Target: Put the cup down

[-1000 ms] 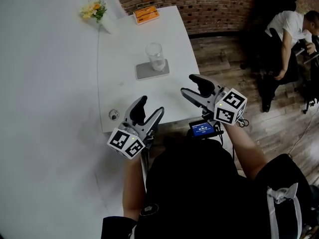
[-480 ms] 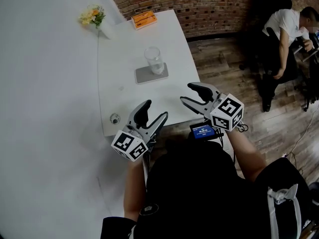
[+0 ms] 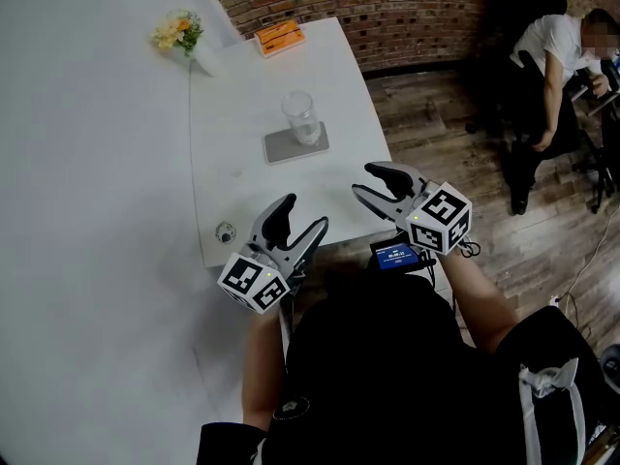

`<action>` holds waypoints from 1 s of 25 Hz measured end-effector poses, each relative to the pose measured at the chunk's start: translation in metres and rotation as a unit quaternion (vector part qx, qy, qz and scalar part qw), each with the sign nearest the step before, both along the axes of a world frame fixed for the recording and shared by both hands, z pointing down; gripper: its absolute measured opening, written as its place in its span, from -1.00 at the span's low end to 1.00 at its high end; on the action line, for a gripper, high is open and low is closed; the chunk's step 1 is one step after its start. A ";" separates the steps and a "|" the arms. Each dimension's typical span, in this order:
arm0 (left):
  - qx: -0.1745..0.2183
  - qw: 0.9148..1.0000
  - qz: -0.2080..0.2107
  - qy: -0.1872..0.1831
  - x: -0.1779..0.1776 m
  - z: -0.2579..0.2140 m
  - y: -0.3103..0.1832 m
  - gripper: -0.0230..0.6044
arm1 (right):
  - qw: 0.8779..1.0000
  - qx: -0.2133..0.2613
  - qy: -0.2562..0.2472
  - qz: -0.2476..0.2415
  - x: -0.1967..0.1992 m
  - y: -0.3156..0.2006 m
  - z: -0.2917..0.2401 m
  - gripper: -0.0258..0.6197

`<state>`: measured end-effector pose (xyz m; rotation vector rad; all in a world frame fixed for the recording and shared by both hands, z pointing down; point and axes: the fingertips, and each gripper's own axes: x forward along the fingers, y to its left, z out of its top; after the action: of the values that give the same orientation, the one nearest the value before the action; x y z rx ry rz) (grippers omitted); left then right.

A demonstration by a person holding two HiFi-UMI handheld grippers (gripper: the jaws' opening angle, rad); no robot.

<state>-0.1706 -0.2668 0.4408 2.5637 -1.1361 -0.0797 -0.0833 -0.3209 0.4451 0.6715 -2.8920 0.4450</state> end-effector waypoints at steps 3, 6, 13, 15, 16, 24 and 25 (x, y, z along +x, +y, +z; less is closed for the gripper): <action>-0.001 1.000 -0.001 0.001 0.001 -0.002 0.000 0.12 | 1.000 -0.001 0.000 0.000 -0.002 0.000 -0.001 -0.33; -0.001 1.000 -0.003 0.002 0.000 -0.001 0.000 0.12 | 1.000 0.001 0.001 0.000 -0.003 -0.001 0.000 -0.38; -0.001 1.000 -0.008 0.002 -0.001 -0.001 0.001 0.08 | 1.000 0.002 0.001 0.005 -0.001 -0.002 0.000 -0.62; -0.001 1.000 -0.009 0.002 -0.002 -0.002 0.001 0.08 | 1.000 0.002 0.001 0.005 -0.001 -0.004 -0.001 -0.63; -0.001 1.000 -0.010 0.002 -0.002 -0.001 0.001 0.08 | 1.000 0.002 0.001 0.005 -0.001 -0.004 -0.001 -0.63; -0.001 1.000 -0.010 0.001 -0.001 0.000 0.004 0.08 | 1.000 0.004 -0.001 -0.001 -0.002 0.000 -0.001 -0.64; -0.001 1.000 -0.010 0.000 -0.002 0.000 0.004 0.08 | 1.000 0.004 0.000 -0.002 -0.002 0.000 -0.002 -0.64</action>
<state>-0.1721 -0.2630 0.4410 2.5500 -1.1608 -0.0836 -0.0858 -0.3204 0.4436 0.6678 -2.8967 0.4346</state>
